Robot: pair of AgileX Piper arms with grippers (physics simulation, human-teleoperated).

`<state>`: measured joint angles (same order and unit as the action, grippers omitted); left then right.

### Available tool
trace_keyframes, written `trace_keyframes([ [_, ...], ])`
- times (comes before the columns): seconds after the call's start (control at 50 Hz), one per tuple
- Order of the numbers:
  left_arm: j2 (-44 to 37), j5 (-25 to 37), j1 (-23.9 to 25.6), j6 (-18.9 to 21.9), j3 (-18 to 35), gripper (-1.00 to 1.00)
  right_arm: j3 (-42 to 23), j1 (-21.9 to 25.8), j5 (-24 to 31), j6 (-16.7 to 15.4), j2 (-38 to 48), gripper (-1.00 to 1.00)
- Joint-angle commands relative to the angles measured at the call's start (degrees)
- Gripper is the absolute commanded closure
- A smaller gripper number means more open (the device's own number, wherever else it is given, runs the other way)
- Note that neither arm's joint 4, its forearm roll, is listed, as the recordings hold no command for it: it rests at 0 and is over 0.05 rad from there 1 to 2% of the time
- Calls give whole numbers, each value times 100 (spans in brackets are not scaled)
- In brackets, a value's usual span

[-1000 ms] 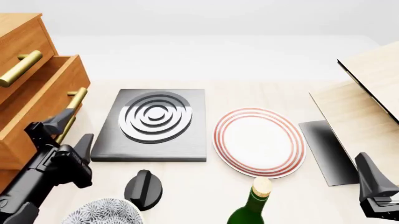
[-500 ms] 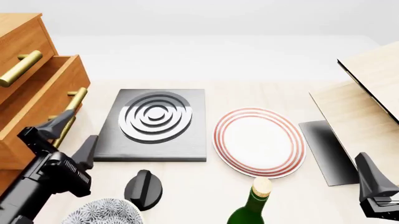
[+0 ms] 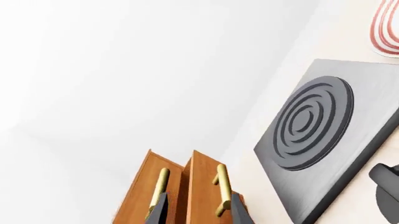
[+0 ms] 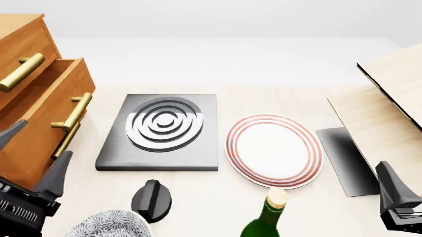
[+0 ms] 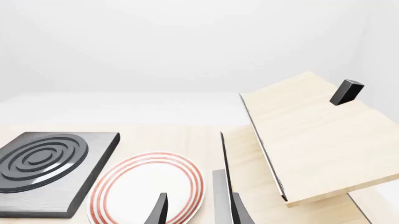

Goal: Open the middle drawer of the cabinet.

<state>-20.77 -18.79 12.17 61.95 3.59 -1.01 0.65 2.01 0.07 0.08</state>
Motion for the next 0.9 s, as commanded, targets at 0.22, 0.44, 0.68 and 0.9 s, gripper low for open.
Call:
trace_keyframes([
  [0.22,1494,2627,-2,-1327,1248,-100,30,-23,-55,-5,4,-100],
  [0.44,1089,3357,-68,-2203,2087,-100,30,-25,-56,-5,4,-100],
  [0.68,817,3881,-103,-2668,2756,-100,30,-25,-55,-4,4,-100],
  [0.9,413,4506,-189,-3198,3582,-100,30,-24,-55,-5,4,-100],
])
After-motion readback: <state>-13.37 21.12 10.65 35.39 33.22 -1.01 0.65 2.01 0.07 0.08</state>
